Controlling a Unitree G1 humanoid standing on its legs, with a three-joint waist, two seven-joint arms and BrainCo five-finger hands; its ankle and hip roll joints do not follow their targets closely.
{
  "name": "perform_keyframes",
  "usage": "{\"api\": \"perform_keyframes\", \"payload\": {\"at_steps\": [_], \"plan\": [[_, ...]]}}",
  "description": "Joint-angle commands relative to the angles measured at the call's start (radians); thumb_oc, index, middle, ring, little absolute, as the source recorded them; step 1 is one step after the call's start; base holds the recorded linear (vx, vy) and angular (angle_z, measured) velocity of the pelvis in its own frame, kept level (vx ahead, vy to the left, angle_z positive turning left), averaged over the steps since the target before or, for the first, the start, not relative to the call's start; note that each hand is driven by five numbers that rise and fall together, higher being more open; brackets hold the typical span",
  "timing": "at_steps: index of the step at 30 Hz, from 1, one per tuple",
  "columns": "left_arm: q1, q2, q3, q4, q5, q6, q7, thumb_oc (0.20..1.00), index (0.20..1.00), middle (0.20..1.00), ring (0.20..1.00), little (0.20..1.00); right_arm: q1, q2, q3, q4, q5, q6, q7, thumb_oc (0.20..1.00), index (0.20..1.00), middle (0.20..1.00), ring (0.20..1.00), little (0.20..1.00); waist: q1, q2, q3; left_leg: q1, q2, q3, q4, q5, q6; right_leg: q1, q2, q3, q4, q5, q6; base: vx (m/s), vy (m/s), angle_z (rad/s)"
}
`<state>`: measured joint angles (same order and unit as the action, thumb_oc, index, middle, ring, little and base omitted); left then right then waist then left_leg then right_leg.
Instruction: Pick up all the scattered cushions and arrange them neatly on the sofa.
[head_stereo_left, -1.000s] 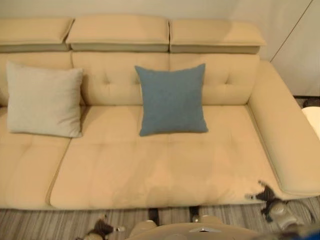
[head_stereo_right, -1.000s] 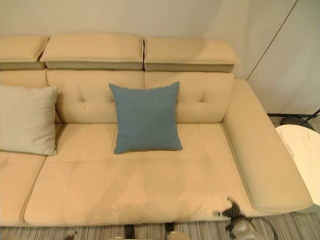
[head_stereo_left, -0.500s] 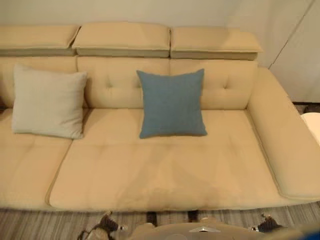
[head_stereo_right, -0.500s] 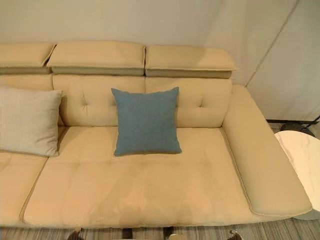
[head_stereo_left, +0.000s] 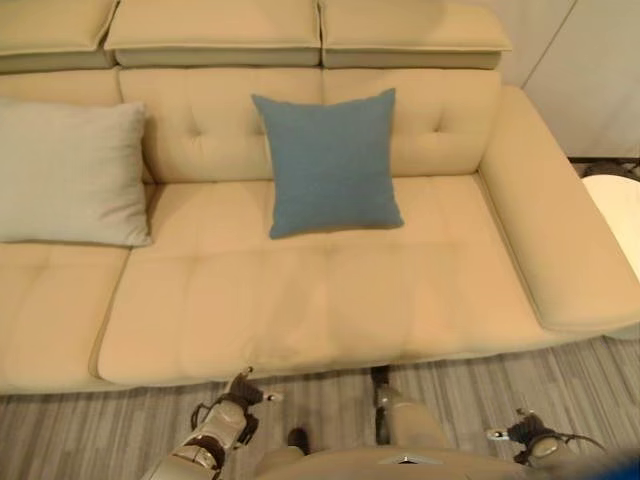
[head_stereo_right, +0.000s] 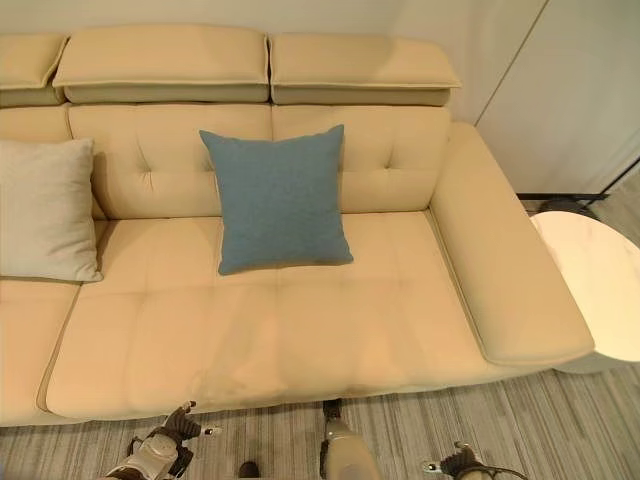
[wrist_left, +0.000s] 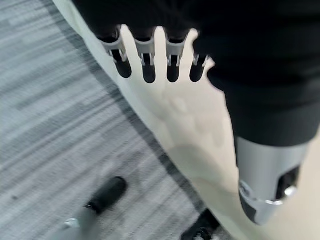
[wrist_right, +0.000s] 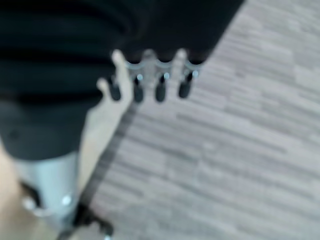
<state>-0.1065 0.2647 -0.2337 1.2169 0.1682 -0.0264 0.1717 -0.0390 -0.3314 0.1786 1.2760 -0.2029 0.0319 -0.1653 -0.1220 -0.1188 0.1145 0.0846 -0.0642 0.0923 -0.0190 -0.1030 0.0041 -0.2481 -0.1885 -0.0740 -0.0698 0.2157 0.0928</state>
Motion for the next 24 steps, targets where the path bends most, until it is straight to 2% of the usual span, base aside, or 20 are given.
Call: {"api": "perform_keyframes", "payload": {"at_steps": [1,3,4,6,7,10,14,24], "plan": [[0.013,0.076,0.024,-0.018,-0.008,0.0,0.011,1.0,1.0,1.0,1.0,1.0,-0.069,-0.024,0.069,-0.005,-0.036,0.023,-0.006,1.0,1.0,1.0,1.0,1.0,0.049,0.05,0.047,-0.092,0.052,-0.009,0.058,-0.013,-0.016,-0.006,-0.002,-0.043,0.146,-0.107,0.075,-0.38,0.215,-0.16],[0.013,0.083,0.019,-0.012,0.001,0.004,0.008,1.0,1.0,1.0,1.0,1.0,-0.067,-0.021,0.076,-0.003,-0.036,0.021,-0.004,1.0,1.0,1.0,1.0,1.0,0.067,0.054,0.047,-0.101,0.047,-0.002,0.05,-0.004,-0.003,0.027,0.016,-0.046,0.22,-0.158,0.058,-0.24,0.123,-0.4],[0.017,0.086,0.018,-0.011,0.005,0.007,0.005,1.0,1.0,1.0,1.0,1.0,-0.066,-0.019,0.081,0.0,-0.035,0.018,-0.006,1.0,1.0,1.0,1.0,1.0,0.075,0.062,0.041,-0.107,0.054,0.002,0.046,0.005,0.005,0.042,0.034,-0.043,0.296,-0.199,0.048,-0.16,0.074,-0.53],[0.019,0.086,0.019,-0.01,0.005,0.008,0.003,1.0,1.0,1.0,1.0,1.0,-0.066,-0.018,0.081,0.001,-0.034,0.017,-0.005,1.0,1.0,1.0,1.0,1.0,0.078,0.064,0.035,-0.113,0.055,0.005,0.044,0.01,0.006,0.046,0.041,-0.037,0.321,-0.214,0.044,-0.1,0.012,-0.23],[0.024,0.087,0.021,-0.002,0.006,0.008,0.003,1.0,1.0,1.0,1.0,1.0,-0.068,-0.017,0.076,0.002,-0.02,0.01,-0.007,1.0,1.0,1.0,1.0,1.0,0.093,0.056,0.013,-0.129,0.053,0.017,0.042,0.021,-0.001,0.115,0.062,-0.03,0.291,-0.249,0.048,-0.08,-0.063,-0.12],[0.035,0.078,0.034,0.003,-0.002,0.004,0.006,1.0,1.0,1.0,1.0,1.0,-0.066,-0.013,0.076,0.0,-0.026,0.011,-0.011,1.0,1.0,1.0,1.0,1.0,0.111,0.038,-0.018,-0.135,0.057,0.041,0.029,0.03,-0.015,0.177,0.065,-0.054,0.178,-0.25,0.048,-0.03,-0.114,-0.35],[0.051,0.06,0.054,0.014,-0.016,0.005,0.008,1.0,1.0,1.0,1.0,1.0,-0.068,-0.02,0.075,0.004,-0.02,0.011,-0.011,1.0,1.0,1.0,1.0,1.0,0.108,0.038,-0.036,-0.127,0.072,0.048,0.016,0.044,-0.029,0.208,0.086,-0.04,0.082,-0.236,0.041,0.03,-0.111,-0.12],[0.083,0.034,0.073,0.041,-0.021,0.019,-0.005,1.0,1.0,1.0,1.0,1.0,-0.052,-0.013,0.076,0.023,-0.013,0.008,-0.011,1.0,1.0,1.0,1.0,1.0,0.109,0.05,-0.039,-0.057,0.086,0.028,-0.032,0.06,-0.043,0.283,0.104,-0.057,0.009,-0.233,0.033,0.04,-0.038,0.01]]}}
